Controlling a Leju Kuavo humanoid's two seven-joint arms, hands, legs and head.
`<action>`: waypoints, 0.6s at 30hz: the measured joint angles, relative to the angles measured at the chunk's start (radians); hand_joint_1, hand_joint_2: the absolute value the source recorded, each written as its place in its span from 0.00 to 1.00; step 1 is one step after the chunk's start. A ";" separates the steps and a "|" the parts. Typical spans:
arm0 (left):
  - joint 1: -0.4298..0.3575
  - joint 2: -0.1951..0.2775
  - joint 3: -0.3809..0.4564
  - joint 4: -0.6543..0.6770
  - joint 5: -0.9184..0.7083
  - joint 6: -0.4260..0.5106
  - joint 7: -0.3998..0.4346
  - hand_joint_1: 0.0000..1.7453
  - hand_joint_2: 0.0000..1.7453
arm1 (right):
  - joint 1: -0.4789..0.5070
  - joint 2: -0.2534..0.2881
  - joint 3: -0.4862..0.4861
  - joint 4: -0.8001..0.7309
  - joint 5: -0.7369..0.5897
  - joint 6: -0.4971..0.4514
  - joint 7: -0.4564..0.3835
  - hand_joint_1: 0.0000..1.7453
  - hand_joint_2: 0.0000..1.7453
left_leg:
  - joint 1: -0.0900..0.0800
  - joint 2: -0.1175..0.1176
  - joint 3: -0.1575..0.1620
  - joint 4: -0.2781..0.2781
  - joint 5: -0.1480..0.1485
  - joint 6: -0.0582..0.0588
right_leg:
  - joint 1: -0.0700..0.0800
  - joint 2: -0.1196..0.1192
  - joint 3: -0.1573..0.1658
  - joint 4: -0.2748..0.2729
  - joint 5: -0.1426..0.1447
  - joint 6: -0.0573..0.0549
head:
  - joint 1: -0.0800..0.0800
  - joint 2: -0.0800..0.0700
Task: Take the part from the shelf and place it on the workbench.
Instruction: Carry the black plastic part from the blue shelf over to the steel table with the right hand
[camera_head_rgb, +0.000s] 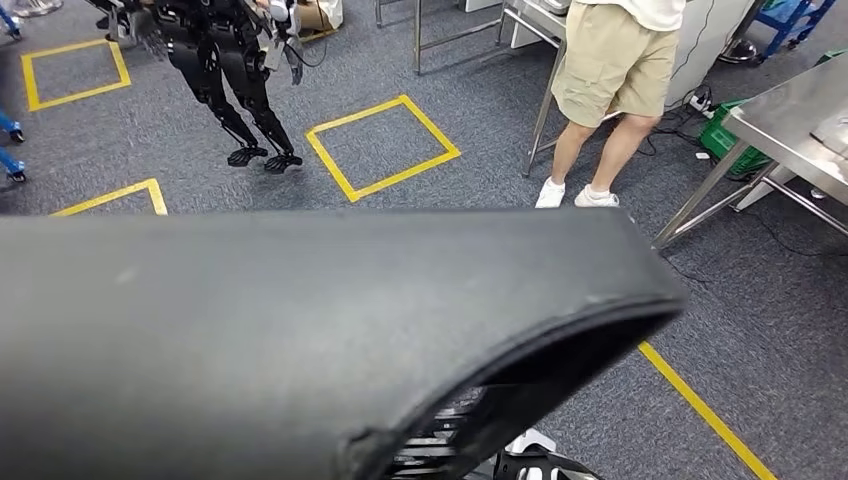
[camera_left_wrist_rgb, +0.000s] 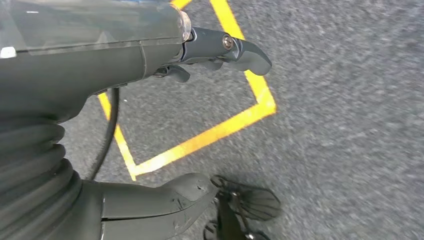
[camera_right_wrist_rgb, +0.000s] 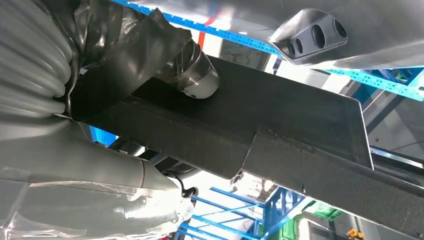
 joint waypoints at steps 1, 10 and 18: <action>-0.001 -0.006 0.002 0.000 0.001 -0.001 -0.004 0.00 1.00 | -0.005 0.000 0.002 0.001 -0.004 0.003 0.000 1.00 1.00 | 0.002 0.008 0.001 -0.003 0.003 0.006 | -0.001 -0.020 -0.015 0.031 -0.020 0.005 | 0.000 0.000; 0.001 -0.041 0.023 0.000 0.002 0.020 0.013 0.00 1.00 | -0.039 0.023 0.024 0.025 -0.052 -0.012 0.038 1.00 1.00 | 0.002 0.077 0.021 -0.010 -0.008 -0.002 | -0.018 -0.114 -0.034 0.050 0.002 0.020 | 0.001 0.000; -0.001 -0.051 0.036 0.000 0.004 0.029 0.023 0.00 1.00 | -0.050 0.053 0.025 0.026 -0.064 -0.024 0.048 1.00 1.00 | 0.008 0.046 -0.030 0.135 -0.109 -0.042 | -0.012 -0.080 -0.001 -0.029 0.030 -0.025 | 0.000 0.000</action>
